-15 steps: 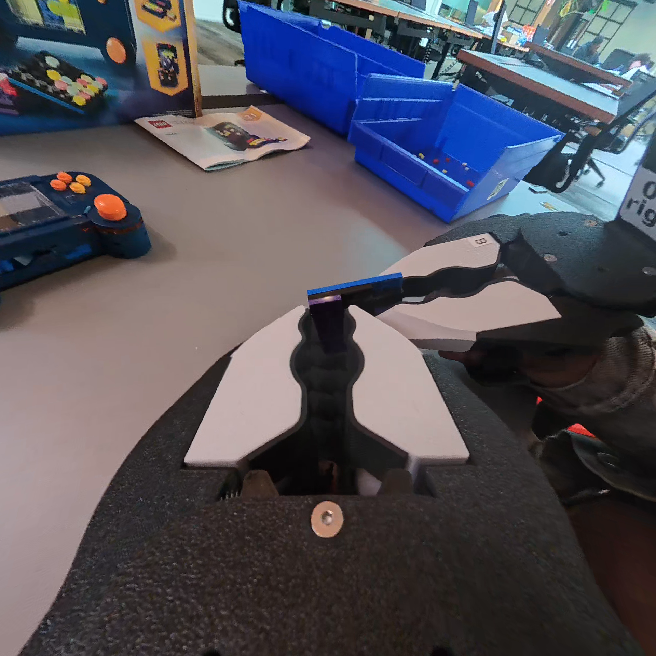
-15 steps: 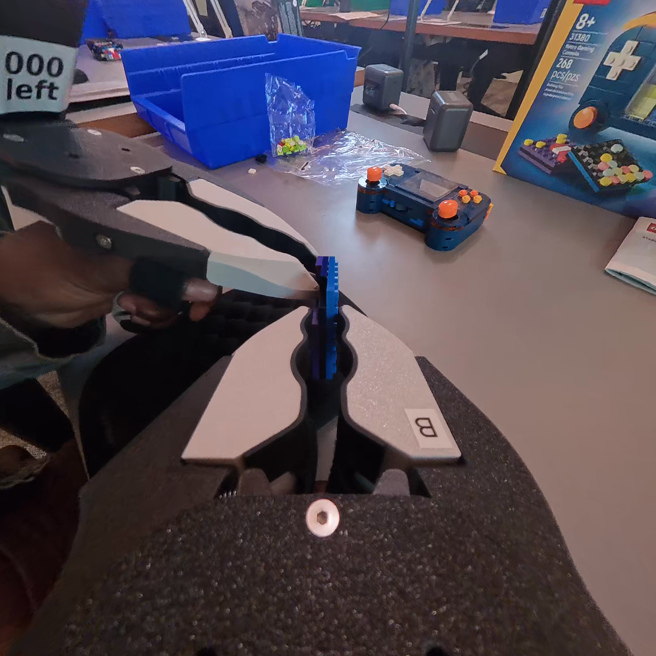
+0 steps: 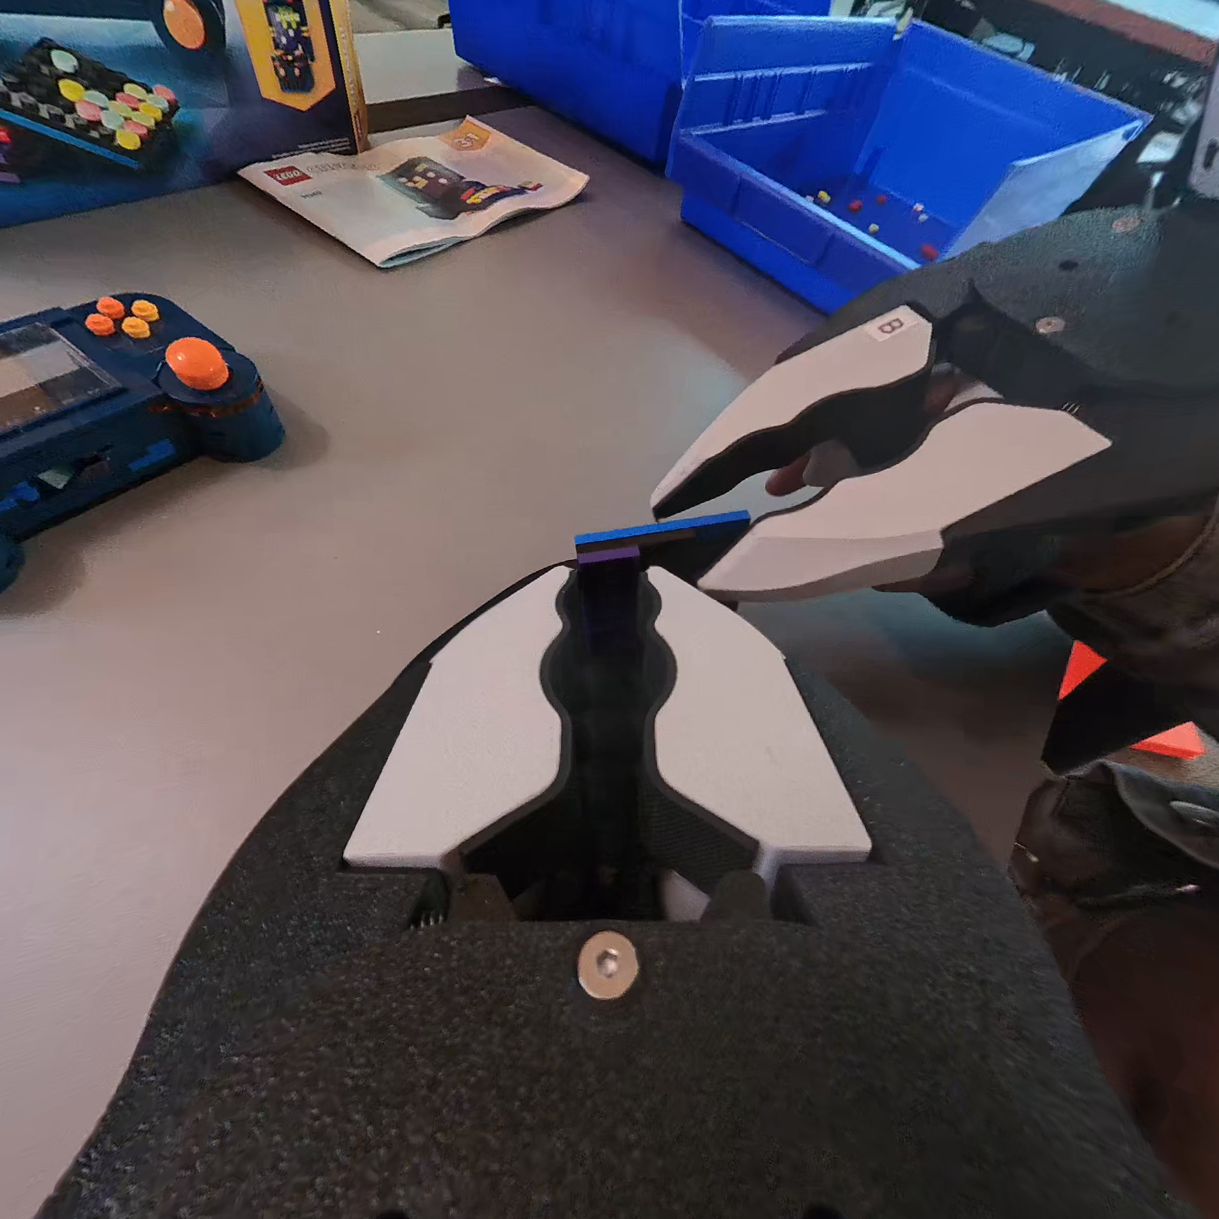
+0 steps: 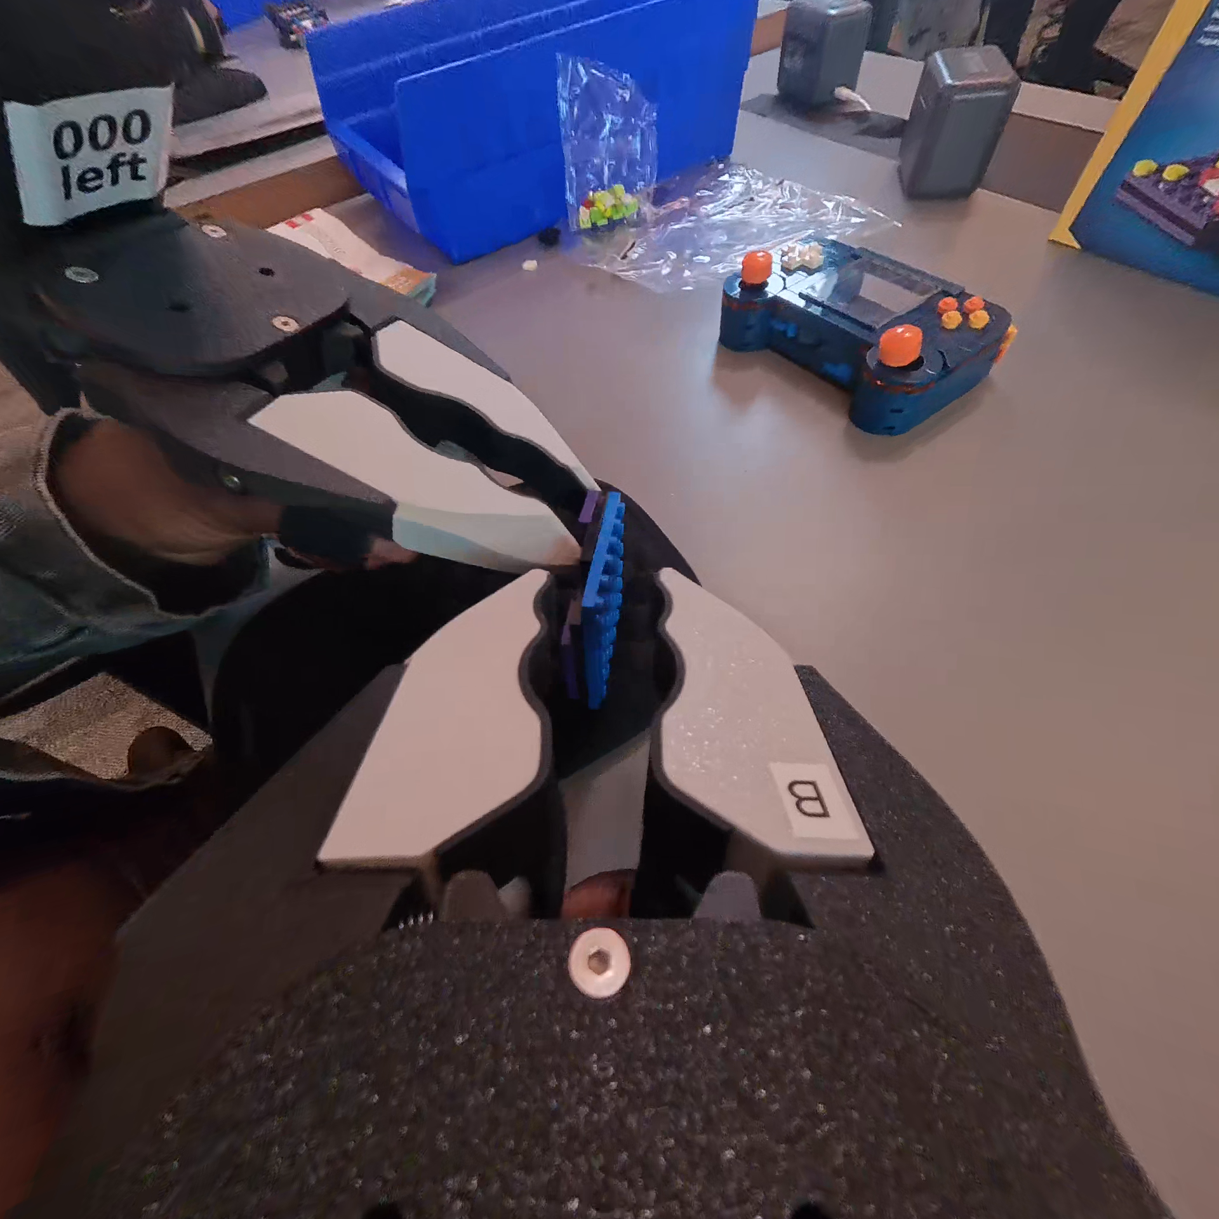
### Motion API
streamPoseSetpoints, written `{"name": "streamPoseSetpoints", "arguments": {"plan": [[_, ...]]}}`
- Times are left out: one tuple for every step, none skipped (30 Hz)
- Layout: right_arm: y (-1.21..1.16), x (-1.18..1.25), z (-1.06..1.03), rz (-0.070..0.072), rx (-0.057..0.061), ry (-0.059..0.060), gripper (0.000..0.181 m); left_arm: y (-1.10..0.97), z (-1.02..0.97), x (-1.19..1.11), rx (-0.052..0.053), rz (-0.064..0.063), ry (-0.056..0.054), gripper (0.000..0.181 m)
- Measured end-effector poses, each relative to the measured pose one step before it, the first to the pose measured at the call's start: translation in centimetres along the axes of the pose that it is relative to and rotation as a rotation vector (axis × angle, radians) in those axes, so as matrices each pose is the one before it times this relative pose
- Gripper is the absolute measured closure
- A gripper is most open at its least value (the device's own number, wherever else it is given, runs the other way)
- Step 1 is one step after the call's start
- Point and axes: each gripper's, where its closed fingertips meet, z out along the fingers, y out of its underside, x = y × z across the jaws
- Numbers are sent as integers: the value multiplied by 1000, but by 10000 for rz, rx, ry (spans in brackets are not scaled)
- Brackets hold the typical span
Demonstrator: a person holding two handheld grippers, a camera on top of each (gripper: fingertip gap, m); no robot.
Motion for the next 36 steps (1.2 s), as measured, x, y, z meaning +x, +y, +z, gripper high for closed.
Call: {"name": "streamPoseSetpoints", "arguments": {"plan": [[-75,-121,137,-80,-80,-85,156,-44,26,87,-56,183,-116,165],[-47,66,91,-130,-125,31,162,-12,35,92,-99,249,-111,165],[-133,164,30,-179,-56,83,170,-71,32,107,-61,242,-100,165],[20,28,57,-106,-154,-29,172,-4,43,-32,-89,261,-147,165],[112,102,0,-18,-186,13,172,-25,35,8,-29,261,-67,165],[108,116,-29,30,-123,12,173,-22,49,66,-11,299,-19,165],[116,103,3,95,-70,-10,173,-4,44,20,-35,447,-123,165],[68,161,59,53,35,8,173,-34,28,-11,-50,631,-286,165],[115,211,103,127,58,4,173,8,56,-40,-72,691,-403,165],[77,180,76,187,77,-41,173,-56,12,2,25,481,-330,165],[48,109,61,104,83,-10,172,21,-10,-6,39,145,-179,165],[22,52,102,3,17,104,172,1,-61,-35,118,11,-113,165],[-83,-18,133,-147,-25,172,172,39,-132,-117,38,197,-249,166],[-112,-78,142,-120,-71,122,172,-9,-199,-128,48,186,-268,166],[-156,-88,167,-44,3,38,172,21,-229,-198,98,156,-257,166],[-130,-126,229,59,35,-55,172,48,-267,-198,75,65,-184,166],[-123,-105,271,29,6,-47,172,140,-165,-194,-11,124,-248,166],[-41,21,315,-52,-106,21,171,123,-84,-200,64,39,-198,166],[-145,75,252,-10,-39,58,171,25,-182,-195,128,301,-232,167],[356,969,331,30,-325,640,172,-743,-507,1280,671,338,816,181],[931,1315,825,-470,-525,621,171,-2217,-524,1778,1149,-458,533,181],[383,51,864,491,-117,-450,170,569,407,487,-748,1105,-392,181],[-832,-452,-212,694,408,-812,171,1607,546,-752,-697,7,-381,181],[-339,-114,-311,25,24,-227,171,989,-76,-2017,-5,-1079,-390,181],[127,63,-78,-403,-75,134,171,281,-510,-2011,386,-1189,-118,181],[-125,-124,-59,-160,205,-11,171,470,-265,-1237,4,-868,142,181],[-342,-236,-100,77,261,-80,171,813,59,-728,-427,-481,161,175],[-578,-535,-131,63,333,-201,172,444,154,-298,-338,-89,171,163],[-497,-552,-144,-101,306,-83,172,-165,53,69,-63,-167,143,151],[-26,-300,-73,-86,36,96,172,-528,20,660,165,-339,466,155],[-77,-399,-97,-5,97,-60,173,-573,58,594,260,-424,385,161],[-5,-190,-102,162,58,-18,173,-385,101,322,216,-280,146,161],[57,-95,-86,132,-2,-26,173,90,229,125,-88,24,8,161],[1,-69,-85,18,19,-26,173,428,301,-177,-277,244,-202,160],[54,73,-55,10,-19,60,173,462,318,-37,-228,215,-101,158],[30,-29,-11,12,-2,-11,173,379,334,170,-193,52,81,155]]}}
